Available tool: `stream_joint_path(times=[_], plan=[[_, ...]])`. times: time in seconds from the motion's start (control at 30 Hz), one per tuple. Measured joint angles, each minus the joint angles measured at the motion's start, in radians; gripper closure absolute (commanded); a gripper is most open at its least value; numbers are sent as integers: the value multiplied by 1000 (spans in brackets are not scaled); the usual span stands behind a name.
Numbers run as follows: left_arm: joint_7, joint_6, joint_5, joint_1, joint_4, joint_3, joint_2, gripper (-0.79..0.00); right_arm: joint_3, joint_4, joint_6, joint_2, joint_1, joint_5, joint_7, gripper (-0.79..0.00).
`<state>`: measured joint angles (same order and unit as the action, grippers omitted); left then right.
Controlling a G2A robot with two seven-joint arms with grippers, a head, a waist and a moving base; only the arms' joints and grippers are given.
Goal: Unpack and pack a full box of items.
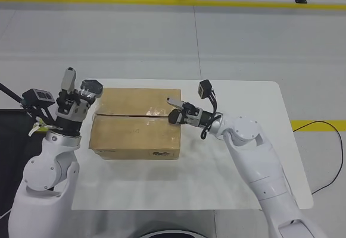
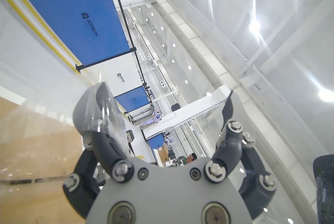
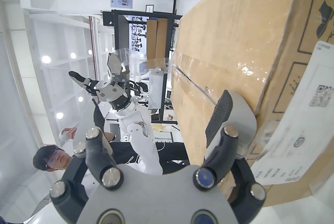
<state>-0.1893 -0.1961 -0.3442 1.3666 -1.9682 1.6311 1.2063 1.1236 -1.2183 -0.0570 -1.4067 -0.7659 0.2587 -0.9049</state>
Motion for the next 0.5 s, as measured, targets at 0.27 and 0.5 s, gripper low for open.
stream_joint_path(times=[0.27,0.5], plan=[[-36,31,-2,-54,39,-42,3,-785,21,-38,-33,10,-15,-1,-7,-785],[-60,58,5,-91,54,-82,6,-785,48,-80,-69,22,-40,0,-7,-785]])
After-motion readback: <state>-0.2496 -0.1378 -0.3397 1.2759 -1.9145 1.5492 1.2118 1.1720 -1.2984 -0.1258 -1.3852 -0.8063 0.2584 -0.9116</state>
